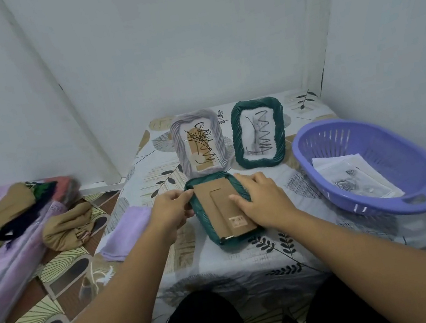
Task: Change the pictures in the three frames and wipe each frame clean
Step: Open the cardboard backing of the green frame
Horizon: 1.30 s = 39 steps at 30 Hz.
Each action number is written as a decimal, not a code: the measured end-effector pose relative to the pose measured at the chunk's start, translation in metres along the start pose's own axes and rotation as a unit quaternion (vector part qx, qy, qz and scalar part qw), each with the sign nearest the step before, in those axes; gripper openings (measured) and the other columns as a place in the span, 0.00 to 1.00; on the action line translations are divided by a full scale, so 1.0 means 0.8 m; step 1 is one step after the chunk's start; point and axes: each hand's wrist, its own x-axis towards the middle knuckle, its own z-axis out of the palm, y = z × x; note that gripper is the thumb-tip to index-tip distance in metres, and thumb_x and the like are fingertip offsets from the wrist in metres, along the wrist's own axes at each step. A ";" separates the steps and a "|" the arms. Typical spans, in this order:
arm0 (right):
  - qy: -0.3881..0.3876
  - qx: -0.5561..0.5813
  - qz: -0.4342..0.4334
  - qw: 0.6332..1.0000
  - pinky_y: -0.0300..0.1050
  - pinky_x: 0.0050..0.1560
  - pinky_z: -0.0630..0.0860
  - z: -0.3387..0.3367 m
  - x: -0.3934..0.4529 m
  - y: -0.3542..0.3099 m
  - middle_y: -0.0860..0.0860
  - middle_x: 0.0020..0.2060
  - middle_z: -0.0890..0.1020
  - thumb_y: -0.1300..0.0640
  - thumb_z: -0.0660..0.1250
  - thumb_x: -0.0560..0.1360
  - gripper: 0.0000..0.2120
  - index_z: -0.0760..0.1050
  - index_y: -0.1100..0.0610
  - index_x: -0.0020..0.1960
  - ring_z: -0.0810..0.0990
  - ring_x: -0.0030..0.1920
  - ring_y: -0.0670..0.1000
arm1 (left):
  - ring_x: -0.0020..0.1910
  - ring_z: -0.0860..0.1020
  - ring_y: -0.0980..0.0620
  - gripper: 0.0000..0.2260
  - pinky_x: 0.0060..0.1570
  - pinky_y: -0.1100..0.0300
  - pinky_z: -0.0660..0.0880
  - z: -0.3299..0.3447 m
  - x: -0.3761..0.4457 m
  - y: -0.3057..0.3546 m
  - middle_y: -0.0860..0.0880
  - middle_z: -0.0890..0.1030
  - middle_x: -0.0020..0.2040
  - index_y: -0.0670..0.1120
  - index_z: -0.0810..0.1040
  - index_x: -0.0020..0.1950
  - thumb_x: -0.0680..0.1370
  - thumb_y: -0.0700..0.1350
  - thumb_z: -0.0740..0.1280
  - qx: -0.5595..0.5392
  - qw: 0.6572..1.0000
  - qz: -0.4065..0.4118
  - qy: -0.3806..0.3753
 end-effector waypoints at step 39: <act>0.121 0.067 0.141 0.980 0.49 0.57 0.68 0.049 0.072 0.030 0.36 0.38 0.81 0.29 0.67 0.72 0.17 0.80 0.42 0.44 0.80 0.51 0.47 | 0.39 0.78 0.61 0.11 0.36 0.60 0.70 0.018 0.055 -0.063 0.58 0.81 0.35 0.56 0.81 0.41 0.77 0.61 0.70 0.265 0.943 0.162 0.117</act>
